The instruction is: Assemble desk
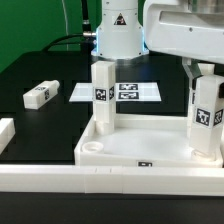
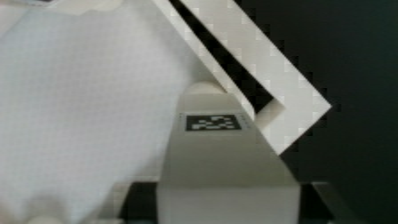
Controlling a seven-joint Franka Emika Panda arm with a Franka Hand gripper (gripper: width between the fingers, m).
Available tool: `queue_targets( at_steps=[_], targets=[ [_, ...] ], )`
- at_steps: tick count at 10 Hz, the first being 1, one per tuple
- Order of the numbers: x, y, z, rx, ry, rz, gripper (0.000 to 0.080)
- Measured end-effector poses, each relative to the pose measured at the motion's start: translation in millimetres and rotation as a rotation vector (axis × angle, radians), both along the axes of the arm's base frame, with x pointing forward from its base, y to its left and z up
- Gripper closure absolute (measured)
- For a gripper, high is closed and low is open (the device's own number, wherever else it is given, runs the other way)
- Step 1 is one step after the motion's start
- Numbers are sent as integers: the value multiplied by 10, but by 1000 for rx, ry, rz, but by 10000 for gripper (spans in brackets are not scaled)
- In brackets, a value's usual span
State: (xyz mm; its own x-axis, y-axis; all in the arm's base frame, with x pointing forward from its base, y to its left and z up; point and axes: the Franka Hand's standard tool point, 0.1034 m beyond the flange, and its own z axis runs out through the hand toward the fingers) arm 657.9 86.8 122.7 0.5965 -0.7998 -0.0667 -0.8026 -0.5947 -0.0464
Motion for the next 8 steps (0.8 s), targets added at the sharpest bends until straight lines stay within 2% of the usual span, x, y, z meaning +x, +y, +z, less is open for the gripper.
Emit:
queue_targets(
  at_steps=[3,5,6,7,8],
  targets=[
    [39,-21,-3,17,-2,-271,509],
    [39,-16,-3,21,6,-353,509],
    [38,-14,-6,21,6,-352,394],
    [22,-16,-8,11,12,-298,394],
    [21,2,5,-1,20,-260,261]
  ],
)
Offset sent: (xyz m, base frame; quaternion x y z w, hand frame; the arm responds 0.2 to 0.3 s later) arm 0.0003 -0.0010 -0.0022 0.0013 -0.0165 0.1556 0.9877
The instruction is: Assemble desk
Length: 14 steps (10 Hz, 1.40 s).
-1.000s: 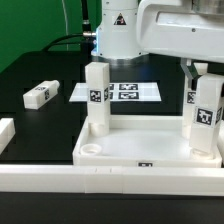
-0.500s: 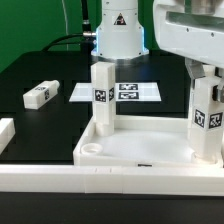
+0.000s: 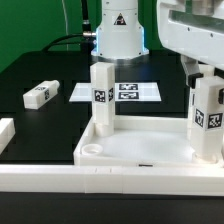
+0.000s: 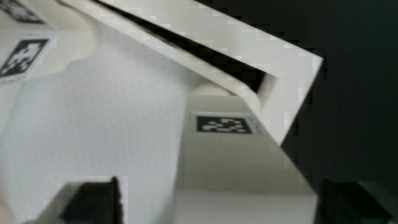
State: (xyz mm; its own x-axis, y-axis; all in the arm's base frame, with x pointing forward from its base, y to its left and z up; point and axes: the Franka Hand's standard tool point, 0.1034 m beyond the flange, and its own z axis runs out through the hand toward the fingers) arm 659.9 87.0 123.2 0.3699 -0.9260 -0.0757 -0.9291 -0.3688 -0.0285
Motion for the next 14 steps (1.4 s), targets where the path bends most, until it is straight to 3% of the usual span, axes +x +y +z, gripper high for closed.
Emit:
queue_targets(
  at_steps=[1,2,5,7,14],
  targets=[
    [5,28,6,-2,-4,29,173],
    [3,15,-1,-2,-12,140,157],
    [1,6,-3,-9,-27,362,151],
    [-8,8,-6,-49,-32,603,151],
    [34,53,-9,-71,-87,1191,151]
  ],
)
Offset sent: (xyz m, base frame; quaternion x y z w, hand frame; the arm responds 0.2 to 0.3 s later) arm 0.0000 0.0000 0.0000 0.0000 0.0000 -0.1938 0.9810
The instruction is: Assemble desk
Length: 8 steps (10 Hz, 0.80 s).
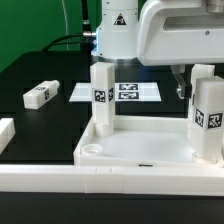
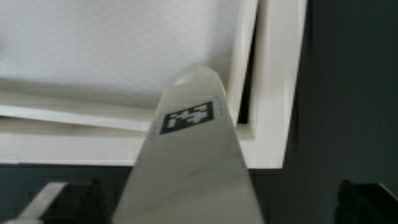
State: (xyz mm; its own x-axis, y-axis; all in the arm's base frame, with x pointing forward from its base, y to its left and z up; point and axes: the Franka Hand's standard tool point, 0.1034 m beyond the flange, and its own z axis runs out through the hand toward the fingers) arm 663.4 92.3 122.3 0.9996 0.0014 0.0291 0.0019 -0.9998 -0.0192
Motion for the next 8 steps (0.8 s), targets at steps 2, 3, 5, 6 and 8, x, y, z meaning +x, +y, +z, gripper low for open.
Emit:
queue_targets(
  at_steps=[2,3,5,6,8],
  targets=[
    [1,-11,0,-3,-2,87,151],
    [2,-14,0,-3,-2,86,279],
    [2,-18,-1,-3,-1,84,415],
    [2,-20,-1,-3,-2,83,511],
    [2,-20,-1,-2,-1,70,511]
  ],
)
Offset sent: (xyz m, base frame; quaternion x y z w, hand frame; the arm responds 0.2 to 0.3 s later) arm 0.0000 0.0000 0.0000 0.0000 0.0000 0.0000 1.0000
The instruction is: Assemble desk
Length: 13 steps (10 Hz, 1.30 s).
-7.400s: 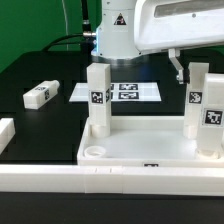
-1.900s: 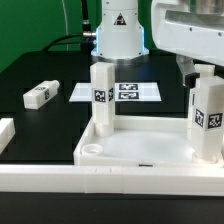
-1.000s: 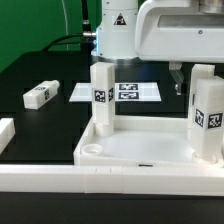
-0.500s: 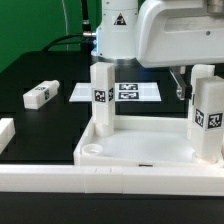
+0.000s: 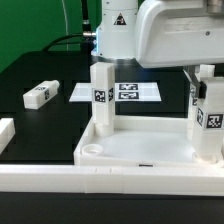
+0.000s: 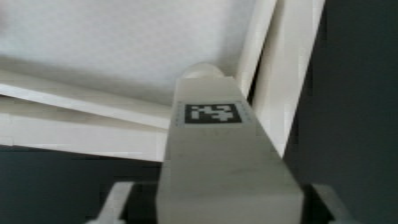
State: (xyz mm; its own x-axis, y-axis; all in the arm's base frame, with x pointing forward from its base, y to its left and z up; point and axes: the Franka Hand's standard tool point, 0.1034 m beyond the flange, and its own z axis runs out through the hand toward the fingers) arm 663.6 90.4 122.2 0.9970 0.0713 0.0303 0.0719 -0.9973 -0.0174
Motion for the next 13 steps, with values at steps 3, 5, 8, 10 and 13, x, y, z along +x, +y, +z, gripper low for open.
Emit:
queue_targets(
  at_steps=[3,5,8,10,13],
  targets=[
    [0,-20,-1,20,7,-165,511],
    [9,-36,-7,29,10,-375,511],
    [14,-34,-11,45,20,-654,511],
    [25,-27,-12,53,28,-882,511],
    [26,-34,-12,69,44,-1078,509]
  ],
)
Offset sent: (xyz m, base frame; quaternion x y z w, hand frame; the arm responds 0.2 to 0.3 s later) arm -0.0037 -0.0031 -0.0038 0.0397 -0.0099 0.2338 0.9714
